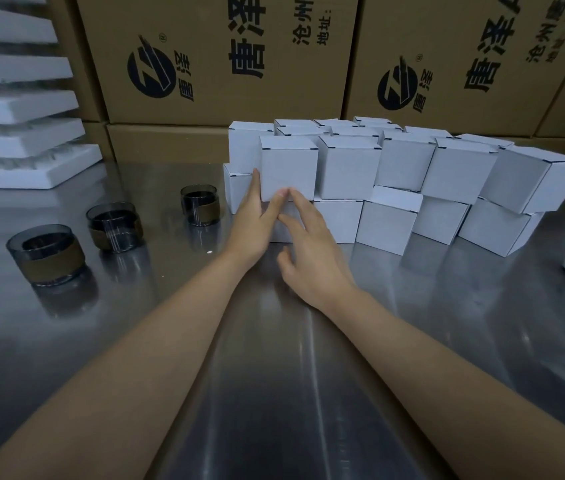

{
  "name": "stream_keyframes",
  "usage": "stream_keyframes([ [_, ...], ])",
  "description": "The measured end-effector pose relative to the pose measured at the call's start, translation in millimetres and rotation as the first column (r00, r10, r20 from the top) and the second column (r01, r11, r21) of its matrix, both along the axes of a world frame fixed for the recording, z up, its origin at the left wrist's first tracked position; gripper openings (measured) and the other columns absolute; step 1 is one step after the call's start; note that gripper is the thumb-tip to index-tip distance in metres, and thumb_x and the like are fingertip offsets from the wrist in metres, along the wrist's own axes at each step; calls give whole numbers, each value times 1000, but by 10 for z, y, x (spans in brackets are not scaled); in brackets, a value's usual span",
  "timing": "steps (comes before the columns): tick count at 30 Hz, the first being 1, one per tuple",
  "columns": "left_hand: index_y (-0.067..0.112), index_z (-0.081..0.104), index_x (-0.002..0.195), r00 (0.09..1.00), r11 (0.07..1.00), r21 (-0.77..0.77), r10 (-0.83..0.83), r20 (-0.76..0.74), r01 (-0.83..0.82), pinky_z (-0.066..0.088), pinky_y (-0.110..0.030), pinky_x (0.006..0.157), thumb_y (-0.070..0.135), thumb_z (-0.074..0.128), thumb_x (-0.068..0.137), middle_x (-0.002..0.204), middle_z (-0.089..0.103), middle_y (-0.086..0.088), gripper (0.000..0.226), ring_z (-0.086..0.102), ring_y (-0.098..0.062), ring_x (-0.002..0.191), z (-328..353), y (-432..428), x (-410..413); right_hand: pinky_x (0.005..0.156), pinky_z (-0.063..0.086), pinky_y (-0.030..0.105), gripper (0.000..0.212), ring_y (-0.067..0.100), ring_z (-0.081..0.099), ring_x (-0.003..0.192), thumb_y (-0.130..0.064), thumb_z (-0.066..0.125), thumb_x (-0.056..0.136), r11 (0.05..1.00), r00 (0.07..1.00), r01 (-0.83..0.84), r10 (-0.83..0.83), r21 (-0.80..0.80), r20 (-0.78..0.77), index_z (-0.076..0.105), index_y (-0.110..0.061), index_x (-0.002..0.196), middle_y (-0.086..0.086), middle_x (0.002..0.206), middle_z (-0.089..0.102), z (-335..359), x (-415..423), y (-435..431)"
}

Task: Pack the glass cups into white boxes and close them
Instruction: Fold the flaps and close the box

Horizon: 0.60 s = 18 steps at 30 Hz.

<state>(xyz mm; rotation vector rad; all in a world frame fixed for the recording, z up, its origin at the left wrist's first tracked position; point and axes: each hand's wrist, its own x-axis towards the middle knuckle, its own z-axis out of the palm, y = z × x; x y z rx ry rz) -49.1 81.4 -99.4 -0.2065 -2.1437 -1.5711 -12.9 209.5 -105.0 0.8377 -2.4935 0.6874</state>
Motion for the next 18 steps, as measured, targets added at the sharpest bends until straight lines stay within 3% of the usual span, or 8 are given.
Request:
stream_keyframes([
  [4, 13, 25, 152, 997, 998, -5, 63, -35, -63, 30, -37, 116, 36, 46, 101, 152, 39, -2, 60, 37, -14, 138, -26, 15, -3, 110, 31, 32, 51, 15, 12, 148, -9, 49, 90, 1000, 1000, -18, 19, -21, 15, 44, -13, 141, 1, 162, 12, -1, -2, 5],
  [6, 10, 27, 150, 947, 961, -35, 262, -187, -273, 27, -35, 116, 34, 45, 102, 153, 33, -5, 57, 30, -18, 140, -3, 56, 46, 102, 41, 35, 46, 16, 34, 138, -6, 50, 88, 994, 1000, -25, 24, -110, -11, 52, -12, 134, 3, 152, 33, -3, 4, 18],
  [8, 5, 46, 134, 792, 886, -27, 398, -463, -462, 37, -38, 105, 28, 44, 98, 135, 46, -12, 43, 42, -25, 125, 42, 131, 120, 79, 49, 35, 30, 13, 53, 110, -9, 51, 89, 979, 997, 13, -28, -205, -69, 60, -14, 117, -3, 125, 54, -5, 15, 30],
  [10, 7, 59, 104, 726, 889, 29, 392, -565, -458, 45, -34, 85, 27, 44, 94, 106, 53, -5, 27, 52, -18, 97, 53, 262, 187, 65, 40, 30, 15, 12, 56, 85, -17, 50, 91, 954, 993, 83, -103, -287, -56, 60, -19, 102, -11, 97, 59, 8, -1, 45],
  [12, 14, 53, 74, 840, 938, 58, 333, -428, -342, 41, -32, 66, 30, 42, 95, 77, 53, 6, 28, 47, -13, 70, 27, 435, 281, 60, 33, 31, 9, 16, 53, 69, -23, 48, 94, 920, 989, 145, -150, -365, 14, 56, -23, 91, -11, 73, 58, 13, -36, 66],
  [14, 18, 40, 59, 958, 965, 126, 249, -143, -232, 33, -35, 56, 29, 43, 93, 53, 44, 9, 36, 38, -16, 56, -28, 558, 331, 57, 36, 34, 13, 21, 51, 61, -23, 45, 94, 873, 984, 177, -153, -454, 90, 51, -23, 83, -7, 61, 56, 16, -73, 91],
  [17, 9, 42, 58, 979, 981, 93, 157, 130, -169, 30, -33, 59, 17, 45, 94, 51, 41, 7, 37, 33, -18, 58, -63, 569, 372, 55, 32, 32, 31, 16, 40, 51, -20, 45, 94, 817, 977, 205, -134, -539, 169, 39, -24, 64, -7, 49, 44, 26, -103, 91],
  [18, 1, 48, 64, 974, 985, 75, 143, 178, -158, 31, -33, 61, 16, 45, 95, 56, 47, -3, 34, 36, -19, 60, -51, 554, 382, 55, 29, 31, 36, 16, 37, 51, -20, 45, 94, 824, 976, 208, -136, -527, 172, 34, -25, 60, -7, 48, 40, 28, -108, 87],
])
